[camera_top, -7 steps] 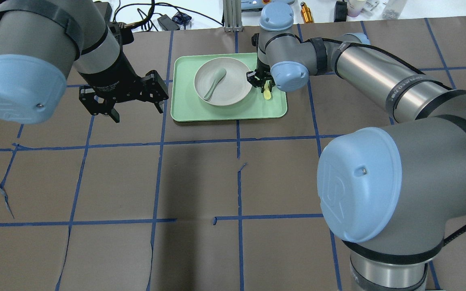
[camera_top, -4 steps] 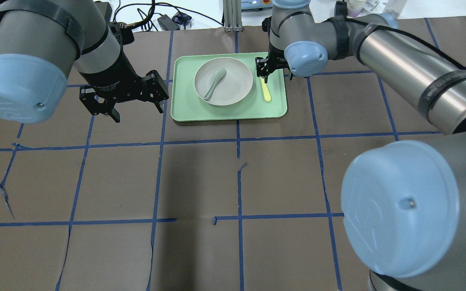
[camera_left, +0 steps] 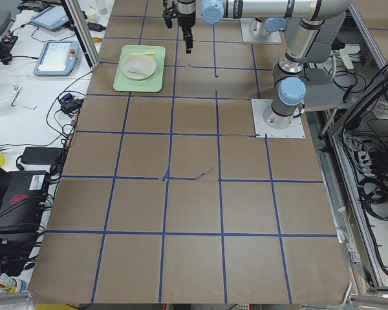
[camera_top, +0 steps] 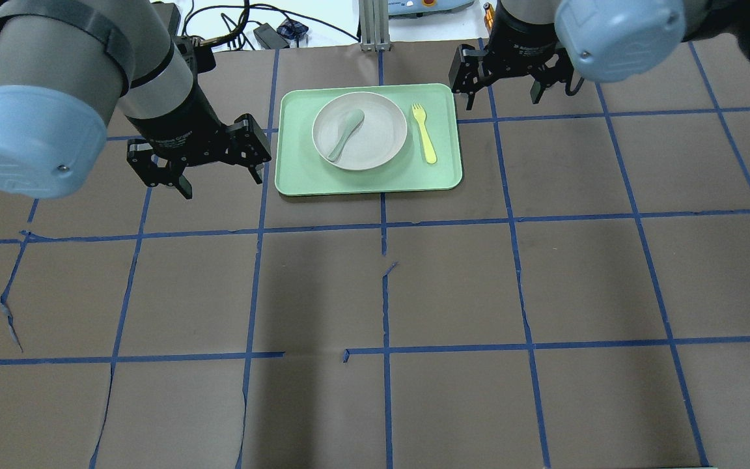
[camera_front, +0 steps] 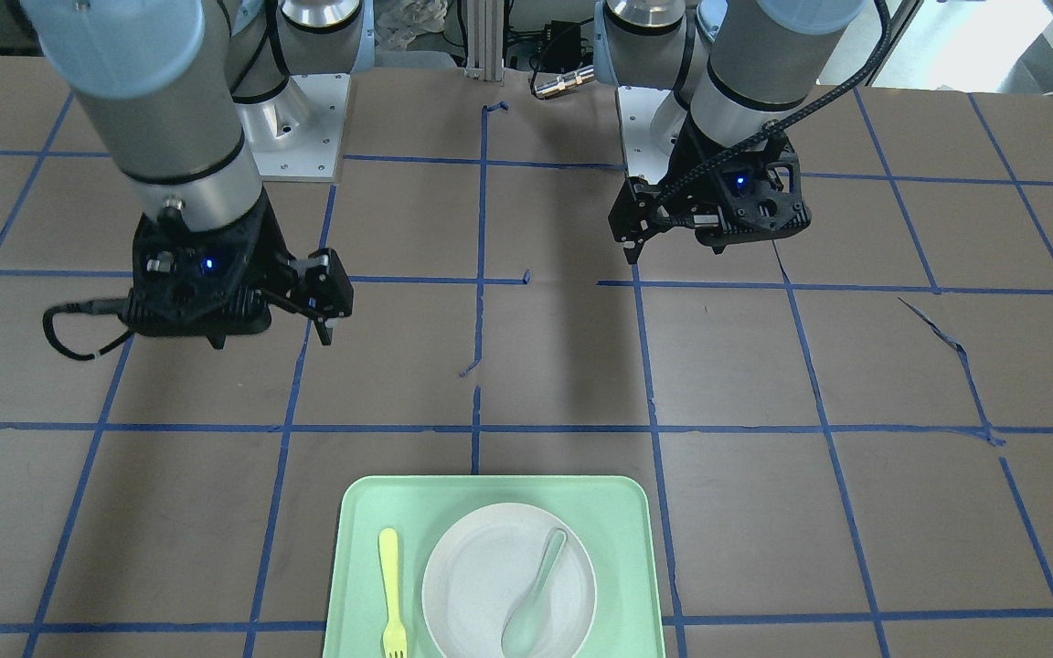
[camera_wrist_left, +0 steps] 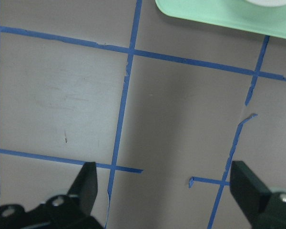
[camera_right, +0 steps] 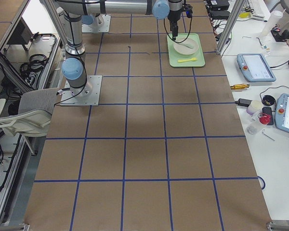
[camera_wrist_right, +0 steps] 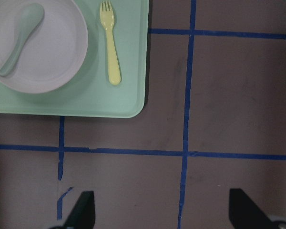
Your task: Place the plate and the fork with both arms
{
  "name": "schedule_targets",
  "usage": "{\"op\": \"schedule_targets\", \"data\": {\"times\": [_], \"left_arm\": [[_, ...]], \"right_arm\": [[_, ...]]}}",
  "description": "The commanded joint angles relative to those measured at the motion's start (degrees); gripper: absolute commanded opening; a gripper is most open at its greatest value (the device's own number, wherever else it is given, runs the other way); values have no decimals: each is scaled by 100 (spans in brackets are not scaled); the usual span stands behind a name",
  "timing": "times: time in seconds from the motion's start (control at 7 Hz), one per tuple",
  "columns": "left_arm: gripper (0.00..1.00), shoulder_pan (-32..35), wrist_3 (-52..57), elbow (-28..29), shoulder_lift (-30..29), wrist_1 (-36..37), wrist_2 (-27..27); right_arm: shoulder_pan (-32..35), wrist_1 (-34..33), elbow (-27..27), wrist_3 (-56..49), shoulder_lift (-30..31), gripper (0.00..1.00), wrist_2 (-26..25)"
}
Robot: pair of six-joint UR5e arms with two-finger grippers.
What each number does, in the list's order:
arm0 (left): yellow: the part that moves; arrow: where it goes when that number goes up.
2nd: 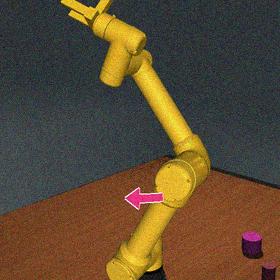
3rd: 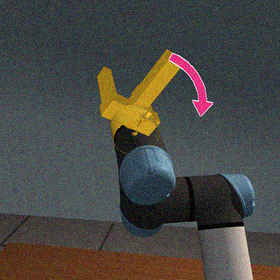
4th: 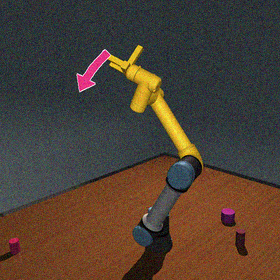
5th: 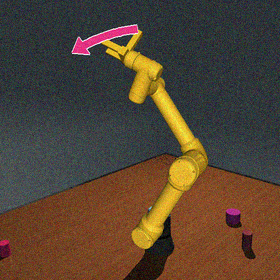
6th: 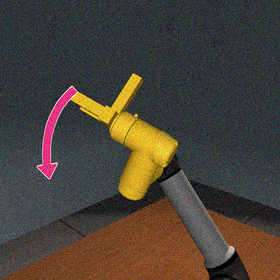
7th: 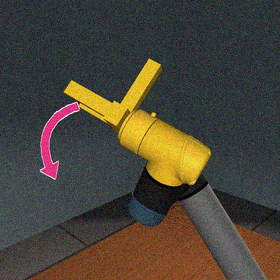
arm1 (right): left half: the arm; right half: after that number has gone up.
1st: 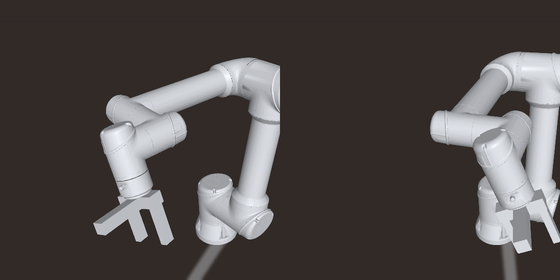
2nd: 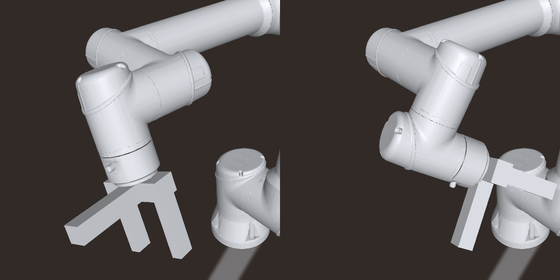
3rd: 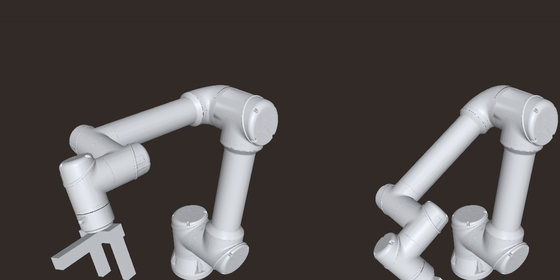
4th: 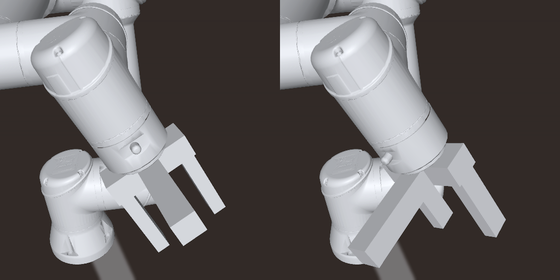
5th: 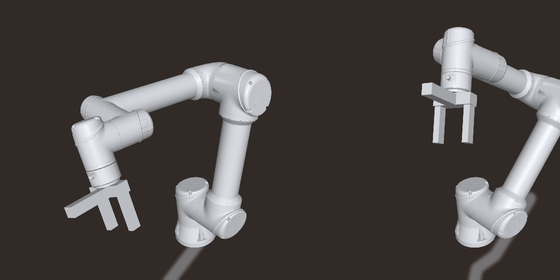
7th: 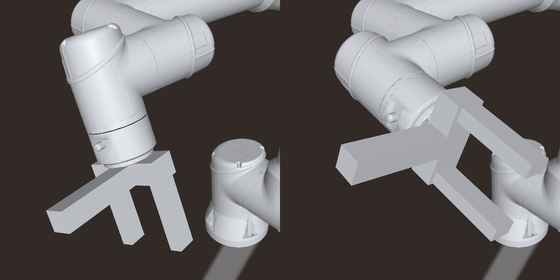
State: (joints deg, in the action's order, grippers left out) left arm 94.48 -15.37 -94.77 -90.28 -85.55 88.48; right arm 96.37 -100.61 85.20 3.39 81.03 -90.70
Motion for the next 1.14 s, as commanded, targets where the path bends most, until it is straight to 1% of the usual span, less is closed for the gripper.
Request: {"op": "schedule_targets", "data": {"times": [0.0,0.14,0.29,0.71,0.86,1.0], "left_arm": [[100,0,-1,3,-7,-6,3],[100,0,8,3,-7,-6,3],[100,0,8,3,-7,-6,3],[100,-9,-10,3,-60,99,-15],[100,-9,-19,46,-399,813,-6],[100,-9,-27,134,-777,1255,73]], "right_arm": [[-5,-239,970,-23,860,100,-202],[4,126,929,-14,845,100,-229],[13,225,911,-14,844,100,-221],[31,253,876,21,827,100,-159],[39,253,858,47,827,100,-159],[74,253,858,48,827,100,-150]]}}
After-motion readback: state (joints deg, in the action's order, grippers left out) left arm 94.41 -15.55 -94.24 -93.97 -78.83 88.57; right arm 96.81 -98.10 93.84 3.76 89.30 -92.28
